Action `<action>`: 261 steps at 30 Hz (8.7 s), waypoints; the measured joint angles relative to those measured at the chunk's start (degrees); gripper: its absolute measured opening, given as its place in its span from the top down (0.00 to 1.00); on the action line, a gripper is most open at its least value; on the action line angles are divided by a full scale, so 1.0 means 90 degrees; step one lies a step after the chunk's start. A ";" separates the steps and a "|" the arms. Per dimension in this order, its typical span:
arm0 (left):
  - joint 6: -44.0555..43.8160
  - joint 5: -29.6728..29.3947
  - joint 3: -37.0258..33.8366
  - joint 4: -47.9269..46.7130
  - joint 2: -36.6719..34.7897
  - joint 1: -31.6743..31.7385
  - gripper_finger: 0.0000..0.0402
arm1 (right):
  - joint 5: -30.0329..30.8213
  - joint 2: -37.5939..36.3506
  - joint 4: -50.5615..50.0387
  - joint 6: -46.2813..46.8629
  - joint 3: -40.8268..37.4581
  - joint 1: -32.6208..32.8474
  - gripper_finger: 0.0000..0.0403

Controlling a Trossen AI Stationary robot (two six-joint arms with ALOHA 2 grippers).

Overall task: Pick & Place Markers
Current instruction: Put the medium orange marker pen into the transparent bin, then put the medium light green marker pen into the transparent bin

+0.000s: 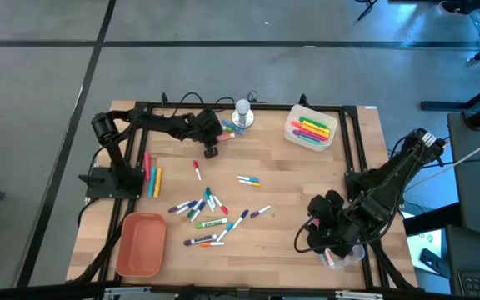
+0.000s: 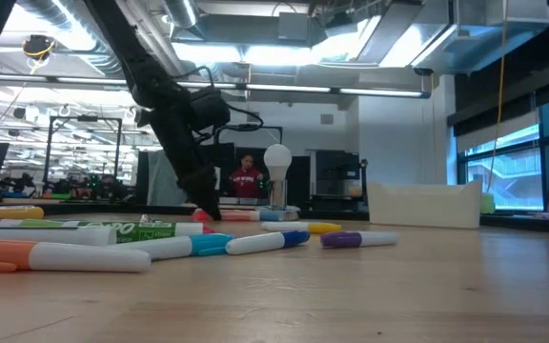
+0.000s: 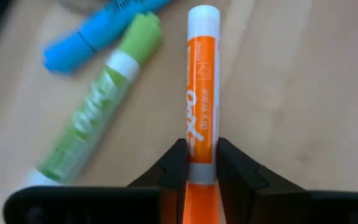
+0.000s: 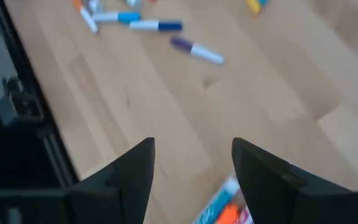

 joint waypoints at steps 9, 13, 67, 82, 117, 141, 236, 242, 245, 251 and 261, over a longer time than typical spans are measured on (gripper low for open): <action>-0.1789 0.0750 0.0118 -0.0266 -0.0735 -0.0881 0.79 | 0.1754 0.0839 0.0495 0.0019 0.0000 -0.0154 0.47; -0.2669 0.0722 0.0086 0.0732 -0.0869 -0.1710 0.84 | 0.2538 0.1489 0.1032 0.0222 -0.0004 -0.0477 0.47; -0.3449 -0.1106 -0.0683 0.5628 -0.0889 -0.3860 0.83 | 0.0409 -0.0712 1.2206 -0.5764 -0.5627 -0.3208 0.71; -0.3283 -0.0748 -0.0681 0.5952 -0.0893 -0.3909 0.83 | -0.0260 0.0161 1.2243 -0.5890 -0.4531 -0.3538 0.71; -0.2624 -0.0455 -0.0674 0.5717 -0.0896 -0.4123 0.71 | -0.0959 0.0397 1.2457 -0.6809 -0.4194 -0.3718 0.85; -0.1921 -0.1704 -0.0683 0.4418 -0.0896 -0.4149 0.58 | -0.1599 0.0182 0.0286 -0.4189 0.0248 -0.3190 0.84; 0.2407 -0.0053 -0.0663 0.2024 -0.0017 0.1005 0.47 | -0.0436 0.0289 0.0611 -0.2634 -0.0952 -0.0629 0.56; 0.2137 0.0118 -0.0645 0.1898 0.0182 0.1003 0.53 | -0.0444 0.0289 0.0612 -0.2628 -0.0952 -0.0629 0.56; 0.2060 -0.0005 -0.0645 0.1788 0.0146 0.0937 0.59 | -0.0444 0.0289 0.0616 -0.2623 -0.0954 -0.0631 0.56; 0.1979 0.0046 -0.0651 0.1688 0.0073 0.0811 0.75 | -0.0444 0.0289 0.0680 -0.2623 -0.0954 -0.0631 0.56; 0.1298 0.1054 -0.0659 0.1297 0.0000 0.0381 0.82 | -0.0444 0.0289 0.0744 -0.2597 -0.0957 -0.0631 0.56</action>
